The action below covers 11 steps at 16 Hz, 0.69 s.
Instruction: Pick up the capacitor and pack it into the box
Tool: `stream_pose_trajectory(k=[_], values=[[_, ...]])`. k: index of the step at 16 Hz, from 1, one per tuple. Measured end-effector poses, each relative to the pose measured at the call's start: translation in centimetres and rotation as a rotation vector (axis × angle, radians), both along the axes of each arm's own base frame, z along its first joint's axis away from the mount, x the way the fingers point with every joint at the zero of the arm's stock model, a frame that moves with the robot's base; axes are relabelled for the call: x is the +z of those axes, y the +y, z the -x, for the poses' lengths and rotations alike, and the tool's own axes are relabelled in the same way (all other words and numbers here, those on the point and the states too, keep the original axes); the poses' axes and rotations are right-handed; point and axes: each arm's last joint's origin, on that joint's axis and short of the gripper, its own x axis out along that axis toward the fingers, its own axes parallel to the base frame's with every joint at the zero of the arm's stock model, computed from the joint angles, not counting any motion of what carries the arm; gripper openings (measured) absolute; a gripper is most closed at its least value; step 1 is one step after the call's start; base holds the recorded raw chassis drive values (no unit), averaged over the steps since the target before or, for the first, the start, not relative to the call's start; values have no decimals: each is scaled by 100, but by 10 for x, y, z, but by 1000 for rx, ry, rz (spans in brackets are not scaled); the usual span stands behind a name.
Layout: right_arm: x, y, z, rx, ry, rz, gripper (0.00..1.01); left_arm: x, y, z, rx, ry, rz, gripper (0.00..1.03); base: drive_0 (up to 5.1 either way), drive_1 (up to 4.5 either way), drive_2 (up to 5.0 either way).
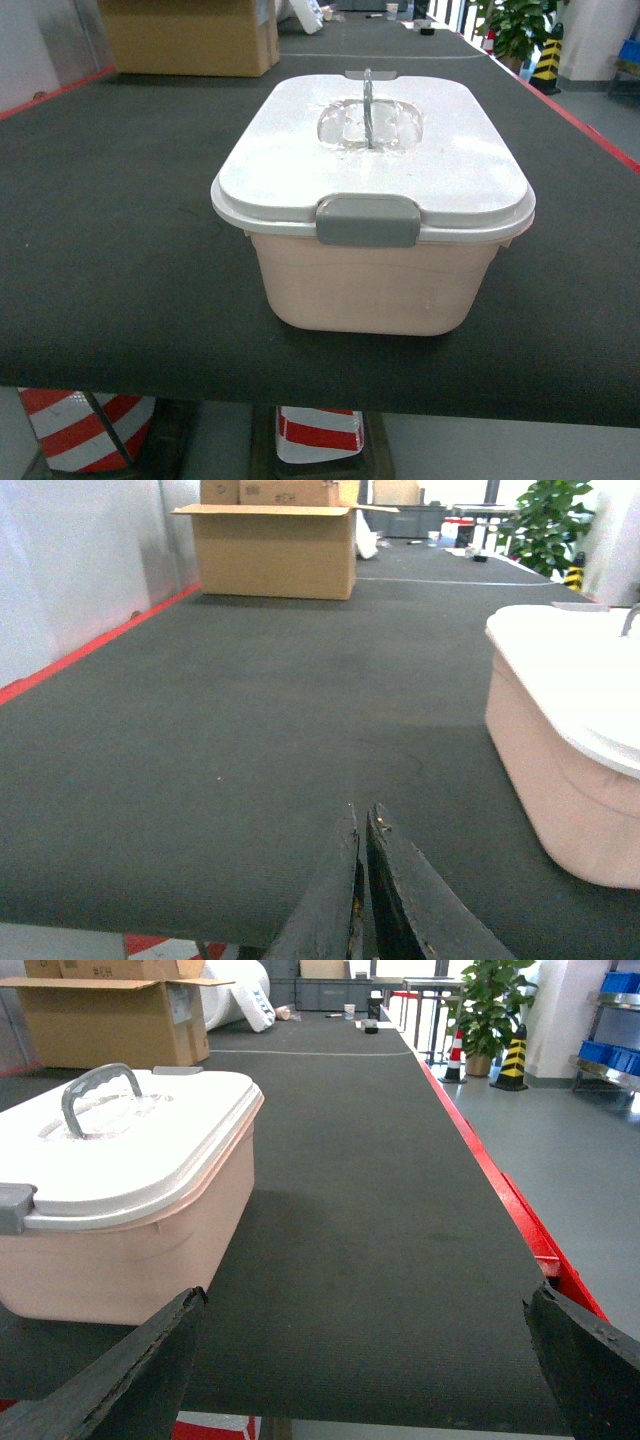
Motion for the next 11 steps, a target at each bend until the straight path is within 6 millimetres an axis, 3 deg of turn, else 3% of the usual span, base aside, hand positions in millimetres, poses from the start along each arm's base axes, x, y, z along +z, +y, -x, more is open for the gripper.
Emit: stream_pose_trajectory(k=[11], values=[[0, 0, 0, 0, 0, 0, 98, -1, -1, 19, -22, 6, 0, 2, 0, 0, 0]])
